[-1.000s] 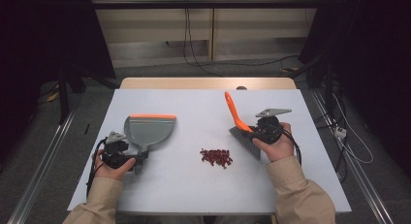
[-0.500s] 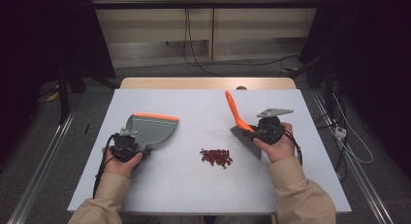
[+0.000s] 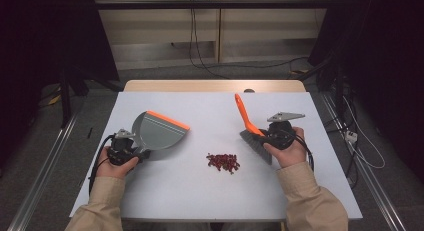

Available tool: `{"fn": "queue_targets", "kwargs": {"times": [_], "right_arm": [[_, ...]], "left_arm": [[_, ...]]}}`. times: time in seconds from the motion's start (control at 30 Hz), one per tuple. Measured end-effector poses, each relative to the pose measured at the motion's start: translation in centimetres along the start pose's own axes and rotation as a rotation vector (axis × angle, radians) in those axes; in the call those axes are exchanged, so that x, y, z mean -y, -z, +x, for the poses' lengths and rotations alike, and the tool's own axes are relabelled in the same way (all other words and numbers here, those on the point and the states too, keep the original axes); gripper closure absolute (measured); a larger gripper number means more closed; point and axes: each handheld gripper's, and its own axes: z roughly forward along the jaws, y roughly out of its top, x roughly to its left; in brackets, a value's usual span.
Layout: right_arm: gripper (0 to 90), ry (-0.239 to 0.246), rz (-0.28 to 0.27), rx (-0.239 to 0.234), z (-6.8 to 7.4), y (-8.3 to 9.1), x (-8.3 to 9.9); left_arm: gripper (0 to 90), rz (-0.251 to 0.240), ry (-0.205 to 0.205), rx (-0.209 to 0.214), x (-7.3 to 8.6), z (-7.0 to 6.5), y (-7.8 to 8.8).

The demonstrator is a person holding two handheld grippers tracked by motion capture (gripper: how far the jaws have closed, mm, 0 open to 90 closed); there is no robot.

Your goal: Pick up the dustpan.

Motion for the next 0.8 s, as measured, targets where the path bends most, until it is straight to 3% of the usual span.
{"fn": "queue_targets", "kwargs": {"times": [0.03, 0.1, 0.17, 0.43, 0.5, 0.7, 0.8], "right_arm": [[70.8, -0.001, -0.003, 0.000, 0.0, 0.0, 0.0], [70.9, 0.000, -0.006, 0.001, 0.0, 0.1, 0.0], [70.9, -0.002, -0.005, 0.008, -0.1, 0.2, 0.1], [70.9, 0.001, -0.003, 0.020, 0.0, 0.1, 0.1], [70.9, 0.000, -0.005, 0.024, -0.1, 0.2, 0.1], [70.9, -0.007, -0.011, 0.032, -0.1, 0.3, 0.2], [70.9, 0.000, -0.010, 0.040, 0.0, 0.2, 0.3]], "left_arm": [[63.4, -0.016, -0.002, 0.005, 0.1, -0.2, 0.3], [63.3, -0.018, -0.046, 0.022, 0.1, -0.4, 0.9], [63.3, -0.005, -0.089, 0.044, 0.1, -0.7, 1.4], [63.3, 0.054, -0.182, 0.148, 0.8, -1.8, 1.7], [63.3, 0.065, -0.222, 0.152, 1.0, -2.0, 1.7], [63.3, 0.081, -0.254, 0.217, 1.5, -2.8, 2.1], [63.3, 0.094, -0.279, 0.229, 1.8, -3.4, 2.2]]}}
